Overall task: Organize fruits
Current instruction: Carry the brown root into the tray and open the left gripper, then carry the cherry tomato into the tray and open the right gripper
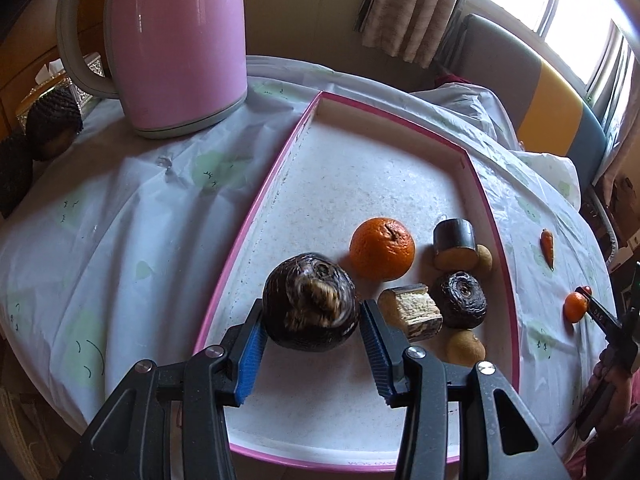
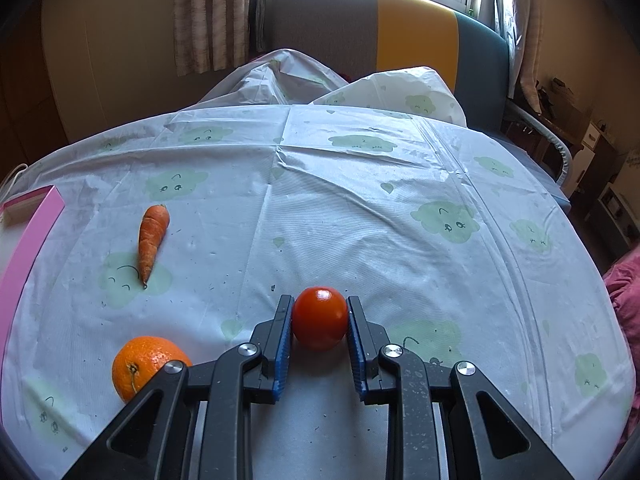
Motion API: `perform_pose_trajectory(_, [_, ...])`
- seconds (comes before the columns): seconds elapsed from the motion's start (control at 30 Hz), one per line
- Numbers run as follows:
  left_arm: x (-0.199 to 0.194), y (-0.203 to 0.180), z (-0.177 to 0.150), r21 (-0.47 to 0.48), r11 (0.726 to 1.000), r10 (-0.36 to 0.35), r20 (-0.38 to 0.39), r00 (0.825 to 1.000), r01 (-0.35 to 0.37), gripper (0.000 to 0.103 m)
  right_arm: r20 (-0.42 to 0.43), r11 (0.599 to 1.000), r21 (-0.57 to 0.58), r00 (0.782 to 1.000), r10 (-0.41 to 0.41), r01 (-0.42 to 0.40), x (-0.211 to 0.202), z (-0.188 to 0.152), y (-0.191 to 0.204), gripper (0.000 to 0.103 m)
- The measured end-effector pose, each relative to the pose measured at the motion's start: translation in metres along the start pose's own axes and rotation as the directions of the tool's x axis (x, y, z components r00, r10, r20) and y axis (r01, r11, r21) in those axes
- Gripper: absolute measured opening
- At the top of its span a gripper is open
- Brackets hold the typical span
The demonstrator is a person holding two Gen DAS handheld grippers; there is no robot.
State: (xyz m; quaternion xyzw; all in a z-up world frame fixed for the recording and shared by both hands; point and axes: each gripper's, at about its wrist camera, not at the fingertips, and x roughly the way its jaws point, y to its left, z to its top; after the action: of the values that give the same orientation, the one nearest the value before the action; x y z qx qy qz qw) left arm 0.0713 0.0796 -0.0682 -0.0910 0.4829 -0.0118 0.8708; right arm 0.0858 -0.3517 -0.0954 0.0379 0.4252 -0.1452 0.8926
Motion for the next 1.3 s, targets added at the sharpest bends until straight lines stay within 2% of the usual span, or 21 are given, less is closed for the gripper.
perform_pose_trajectory(0.2, [0.0,-0.001,0.001,0.005,1.0,0.015,-0.006,1.0,-0.015,0.052,0.0,1.0,-0.001,1.0,-0.001,0.001,0.0,0.0,0.0,0.026])
perform_pose_trajectory(0.6, [-0.032,0.005,-0.001,-0.041,0.997,0.064,0.064,0.996,-0.061,0.052,0.002,1.0,0.02,1.0,0.004,-0.004,-0.003,-0.002,-0.005,0.025])
perform_pose_trajectory(0.83, [-0.043,0.004,-0.005,-0.03,0.998,0.061,0.091,0.994,-0.058,0.052,-0.011,0.998,0.065,1.0,0.003,-0.002,-0.019,-0.015,-0.017,0.025])
perform_pose_trajectory(0.97, [-0.044,0.004,-0.005,-0.032,0.998,0.055,0.092,0.994,-0.052,0.052,0.009,0.998,0.066,1.0,0.011,-0.012,-0.037,-0.023,-0.018,0.025])
perform_pose_trajectory(1.13, [-0.044,0.003,-0.007,-0.031,0.998,0.049,0.09,0.995,-0.046,0.052,0.061,0.998,0.016,0.996,0.067,-0.068,-0.069,-0.023,-0.002,0.025])
perform_pose_trajectory(1.3, [-0.044,0.004,-0.008,-0.03,0.999,0.047,0.092,0.995,-0.045,0.052,0.088,0.977,-0.092,0.976,0.198,-0.19,-0.097,-0.022,0.041,0.025])
